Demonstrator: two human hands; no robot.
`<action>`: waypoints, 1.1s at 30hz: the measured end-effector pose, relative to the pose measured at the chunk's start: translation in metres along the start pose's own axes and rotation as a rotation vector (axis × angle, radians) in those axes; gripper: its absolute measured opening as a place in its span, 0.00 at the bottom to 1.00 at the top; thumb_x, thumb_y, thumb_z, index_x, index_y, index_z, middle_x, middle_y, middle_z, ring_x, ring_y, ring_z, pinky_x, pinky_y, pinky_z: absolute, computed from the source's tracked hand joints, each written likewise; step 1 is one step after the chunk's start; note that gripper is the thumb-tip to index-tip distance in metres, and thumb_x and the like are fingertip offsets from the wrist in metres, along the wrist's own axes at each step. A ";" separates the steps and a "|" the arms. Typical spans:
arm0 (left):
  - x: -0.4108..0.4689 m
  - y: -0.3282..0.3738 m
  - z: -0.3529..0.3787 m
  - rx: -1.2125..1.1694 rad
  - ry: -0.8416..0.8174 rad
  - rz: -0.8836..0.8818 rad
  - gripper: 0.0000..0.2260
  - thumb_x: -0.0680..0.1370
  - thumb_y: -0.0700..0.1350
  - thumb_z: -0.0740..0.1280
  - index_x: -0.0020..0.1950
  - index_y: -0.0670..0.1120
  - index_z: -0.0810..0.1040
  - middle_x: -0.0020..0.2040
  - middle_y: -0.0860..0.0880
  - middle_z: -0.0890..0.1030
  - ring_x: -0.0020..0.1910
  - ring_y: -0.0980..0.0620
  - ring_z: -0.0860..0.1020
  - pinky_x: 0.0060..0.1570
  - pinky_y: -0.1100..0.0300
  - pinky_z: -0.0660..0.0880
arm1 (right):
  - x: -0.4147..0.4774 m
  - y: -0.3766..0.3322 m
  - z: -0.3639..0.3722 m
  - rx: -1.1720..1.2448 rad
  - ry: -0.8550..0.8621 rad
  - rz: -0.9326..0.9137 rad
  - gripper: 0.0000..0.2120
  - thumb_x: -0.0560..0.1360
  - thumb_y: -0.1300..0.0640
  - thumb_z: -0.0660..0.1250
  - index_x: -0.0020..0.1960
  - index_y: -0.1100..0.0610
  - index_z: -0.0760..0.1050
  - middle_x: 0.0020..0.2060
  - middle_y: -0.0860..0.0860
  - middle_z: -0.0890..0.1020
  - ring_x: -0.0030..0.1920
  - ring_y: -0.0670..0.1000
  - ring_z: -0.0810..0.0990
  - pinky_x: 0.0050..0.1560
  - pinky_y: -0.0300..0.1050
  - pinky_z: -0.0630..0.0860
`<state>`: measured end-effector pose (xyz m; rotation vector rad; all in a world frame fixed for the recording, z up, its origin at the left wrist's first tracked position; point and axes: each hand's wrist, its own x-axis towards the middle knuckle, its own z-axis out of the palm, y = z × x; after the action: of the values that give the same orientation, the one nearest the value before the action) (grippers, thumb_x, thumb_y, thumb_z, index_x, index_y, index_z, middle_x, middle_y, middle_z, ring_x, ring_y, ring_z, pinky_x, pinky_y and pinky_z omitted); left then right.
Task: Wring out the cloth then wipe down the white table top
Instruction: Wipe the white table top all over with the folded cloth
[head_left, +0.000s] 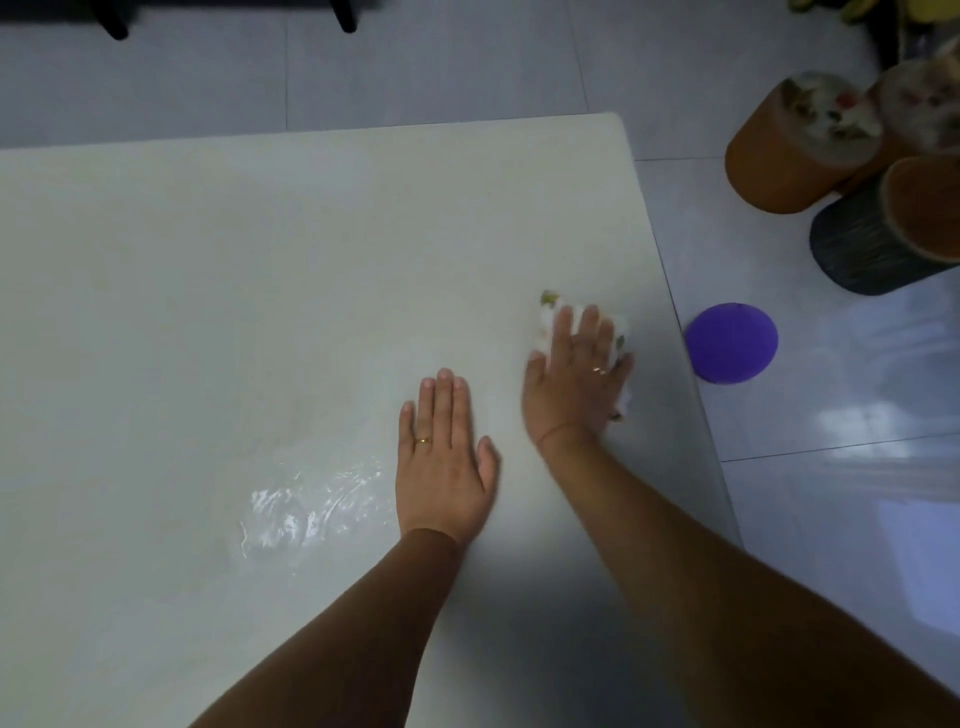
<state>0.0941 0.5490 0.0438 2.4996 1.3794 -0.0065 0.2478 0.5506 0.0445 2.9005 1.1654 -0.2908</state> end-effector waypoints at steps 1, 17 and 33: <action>0.000 0.000 0.000 0.008 -0.004 0.002 0.29 0.78 0.51 0.48 0.77 0.41 0.55 0.78 0.42 0.55 0.77 0.45 0.52 0.75 0.47 0.48 | -0.010 -0.012 0.004 -0.008 -0.010 -0.076 0.29 0.79 0.47 0.49 0.77 0.50 0.43 0.78 0.53 0.46 0.77 0.55 0.44 0.72 0.61 0.39; 0.000 0.001 -0.003 0.001 -0.052 -0.005 0.29 0.78 0.52 0.48 0.77 0.41 0.53 0.78 0.42 0.54 0.77 0.44 0.51 0.76 0.46 0.48 | 0.012 -0.045 -0.001 -0.017 -0.072 -0.287 0.29 0.79 0.46 0.50 0.77 0.48 0.44 0.78 0.50 0.46 0.77 0.53 0.43 0.73 0.60 0.38; 0.018 0.008 -0.015 -0.156 0.027 -0.026 0.27 0.77 0.47 0.53 0.74 0.39 0.63 0.75 0.41 0.62 0.75 0.43 0.59 0.74 0.47 0.53 | 0.065 -0.045 -0.009 -0.022 -0.038 -0.411 0.28 0.79 0.46 0.50 0.77 0.48 0.48 0.78 0.50 0.50 0.77 0.52 0.47 0.73 0.57 0.38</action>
<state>0.1083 0.5634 0.0578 2.3622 1.3675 0.1246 0.2645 0.6288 0.0451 2.5986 1.7370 -0.3270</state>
